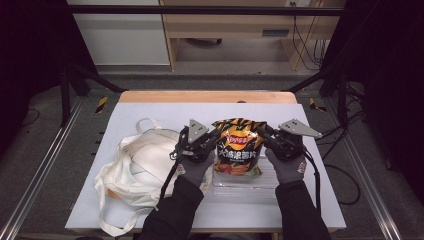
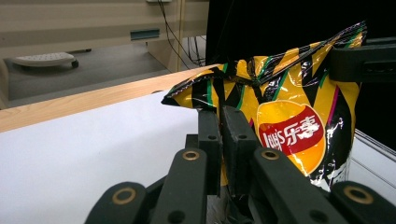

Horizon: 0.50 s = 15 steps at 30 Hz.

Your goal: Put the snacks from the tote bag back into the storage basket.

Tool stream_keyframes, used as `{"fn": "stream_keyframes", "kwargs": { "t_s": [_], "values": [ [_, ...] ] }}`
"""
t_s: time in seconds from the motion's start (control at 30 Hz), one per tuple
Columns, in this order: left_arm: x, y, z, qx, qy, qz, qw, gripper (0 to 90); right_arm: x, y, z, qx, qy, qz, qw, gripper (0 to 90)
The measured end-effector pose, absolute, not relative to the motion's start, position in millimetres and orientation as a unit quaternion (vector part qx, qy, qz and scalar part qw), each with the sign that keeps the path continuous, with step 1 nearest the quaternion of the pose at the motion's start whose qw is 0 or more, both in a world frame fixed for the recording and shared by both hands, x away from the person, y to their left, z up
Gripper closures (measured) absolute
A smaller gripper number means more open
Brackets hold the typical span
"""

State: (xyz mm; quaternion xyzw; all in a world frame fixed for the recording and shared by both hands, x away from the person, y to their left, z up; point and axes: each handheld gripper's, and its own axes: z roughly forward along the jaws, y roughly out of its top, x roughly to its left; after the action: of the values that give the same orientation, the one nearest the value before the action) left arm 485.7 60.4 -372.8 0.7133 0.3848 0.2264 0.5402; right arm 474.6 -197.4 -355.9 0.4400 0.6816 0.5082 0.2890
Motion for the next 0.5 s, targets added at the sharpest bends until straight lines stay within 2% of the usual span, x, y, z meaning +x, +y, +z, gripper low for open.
{"fn": "stream_keyframes", "kwargs": {
  "t_s": [0.27, 0.37, 0.5],
  "values": [
    [489.4, 60.7, -374.0, 0.713, 0.385, 0.222, 0.542, 80.2, 479.8, -194.5, -359.5, 0.443, 0.684, 0.501, 0.291, 68.7],
    [489.4, 61.4, -373.7, 0.716, 0.38, 0.221, 0.542, 73.8, 480.6, -194.2, -360.5, 0.443, 0.687, 0.497, 0.291, 64.4],
    [489.7, 64.8, -371.8, 0.723, 0.374, 0.214, 0.54, 62.8, 480.1, -194.6, -360.5, 0.441, 0.687, 0.496, 0.295, 53.8]
  ]
}}
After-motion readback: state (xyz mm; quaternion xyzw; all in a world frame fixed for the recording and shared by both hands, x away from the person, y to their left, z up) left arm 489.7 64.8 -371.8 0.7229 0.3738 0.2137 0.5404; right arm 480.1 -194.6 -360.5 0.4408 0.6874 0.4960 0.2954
